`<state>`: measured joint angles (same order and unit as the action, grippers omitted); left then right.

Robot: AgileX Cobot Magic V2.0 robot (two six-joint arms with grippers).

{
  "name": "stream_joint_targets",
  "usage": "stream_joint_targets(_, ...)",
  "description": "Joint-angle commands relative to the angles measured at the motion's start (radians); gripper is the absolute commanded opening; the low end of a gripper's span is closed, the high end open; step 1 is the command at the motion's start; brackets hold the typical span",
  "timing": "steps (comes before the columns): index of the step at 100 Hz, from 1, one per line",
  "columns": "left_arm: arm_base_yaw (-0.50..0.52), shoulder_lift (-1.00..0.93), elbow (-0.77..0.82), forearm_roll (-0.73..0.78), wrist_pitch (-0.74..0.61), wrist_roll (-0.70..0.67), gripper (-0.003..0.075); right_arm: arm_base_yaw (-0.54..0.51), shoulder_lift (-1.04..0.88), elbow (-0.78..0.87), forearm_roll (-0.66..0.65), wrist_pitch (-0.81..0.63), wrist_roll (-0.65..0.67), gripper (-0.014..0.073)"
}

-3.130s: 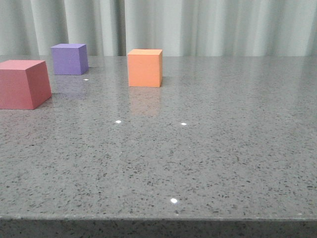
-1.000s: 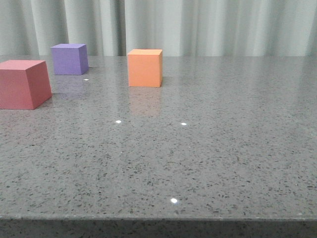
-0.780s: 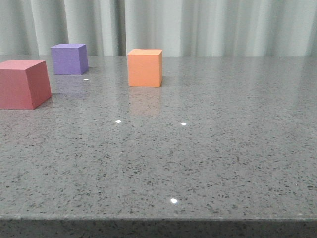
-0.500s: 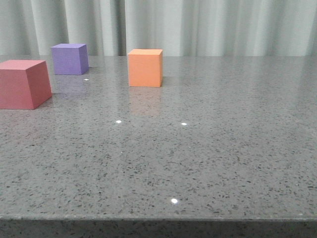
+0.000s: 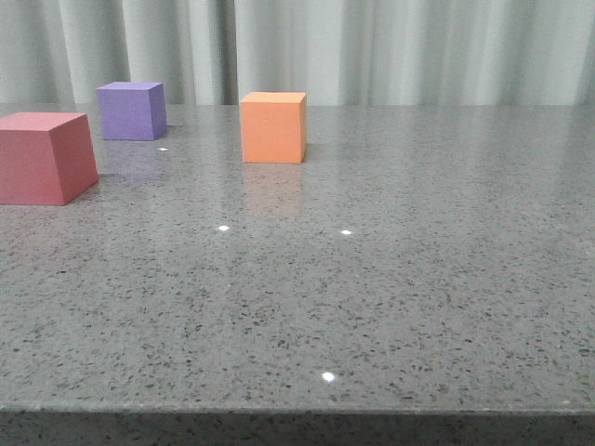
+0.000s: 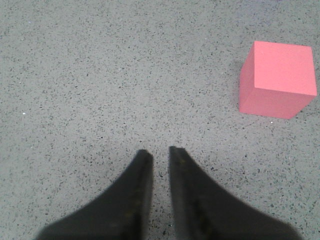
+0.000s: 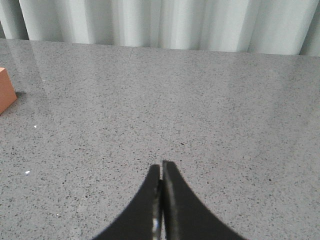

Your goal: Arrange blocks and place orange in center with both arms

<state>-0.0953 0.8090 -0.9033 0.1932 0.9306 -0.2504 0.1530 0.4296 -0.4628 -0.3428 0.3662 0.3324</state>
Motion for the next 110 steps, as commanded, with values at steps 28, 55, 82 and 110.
stream_joint_targets(28,0.004,0.011,-0.035,0.027,-0.037,-0.005,0.0666,-0.005,0.003,-0.027,-0.024,-0.078,-0.001,-0.0067)
stream_joint_targets(55,-0.006,0.098,-0.074,-0.128,-0.025,0.054,0.0648,-0.005,0.003,-0.027,-0.024,-0.078,-0.001,-0.0067)
stream_joint_targets(82,-0.213,0.290,-0.239,-0.179,-0.058,0.062,0.0648,-0.005,0.003,-0.027,-0.024,-0.078,-0.001,-0.0067)
stream_joint_targets(110,-0.414,0.600,-0.532,-0.155,-0.080,0.023,0.0642,-0.005,0.003,-0.027,-0.024,-0.078,-0.001,-0.0067)
